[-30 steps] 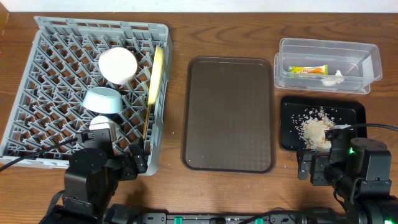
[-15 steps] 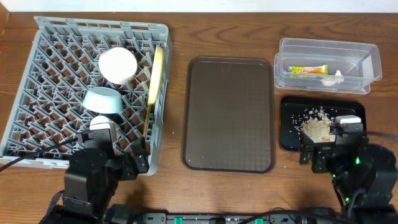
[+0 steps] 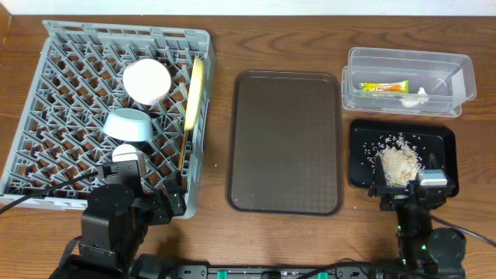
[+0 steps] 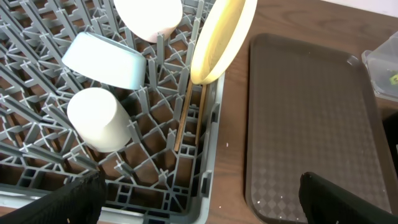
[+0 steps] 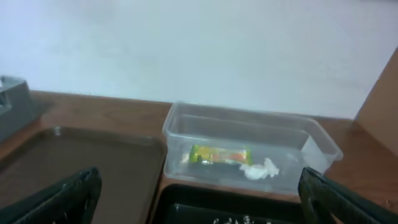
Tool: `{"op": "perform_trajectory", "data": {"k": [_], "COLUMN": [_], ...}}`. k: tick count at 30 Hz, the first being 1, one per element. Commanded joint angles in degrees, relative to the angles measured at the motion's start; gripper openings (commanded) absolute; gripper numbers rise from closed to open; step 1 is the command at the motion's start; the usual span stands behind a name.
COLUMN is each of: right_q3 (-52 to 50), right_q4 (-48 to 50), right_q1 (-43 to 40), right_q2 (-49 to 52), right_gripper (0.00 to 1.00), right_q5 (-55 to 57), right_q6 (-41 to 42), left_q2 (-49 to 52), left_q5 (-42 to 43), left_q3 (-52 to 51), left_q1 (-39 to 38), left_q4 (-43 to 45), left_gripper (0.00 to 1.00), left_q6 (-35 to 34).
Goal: Sort waste into correct bins and load items into the dishwasher
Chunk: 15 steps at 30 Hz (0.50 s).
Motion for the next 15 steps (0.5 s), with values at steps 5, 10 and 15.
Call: {"op": "perform_trajectory", "data": {"k": [5,10,15], "right_q3": [-10.9,-12.2,-12.2], "right_q4": [13.6,8.7,7.1], "right_q1": [-0.6,-1.4,-1.9], "right_q2": [-1.5,-1.5,-1.5], "right_gripper": [0.99,0.99,0.99], "right_q5": [1.7,2.3,1.9], "right_q6": [-0.7,-1.0,-1.1], "left_q2": [0.0,0.0,0.0], "left_q5": [-0.9,-0.9,-0.9], "left_q3": [0.0,0.0,0.0], "left_q1": [-0.1,-0.1,-0.1], "left_q4": [-0.1,-0.1,-0.1], "left_gripper": [1.0,1.0,1.0], "left_q6": [0.7,0.7,0.7]}}
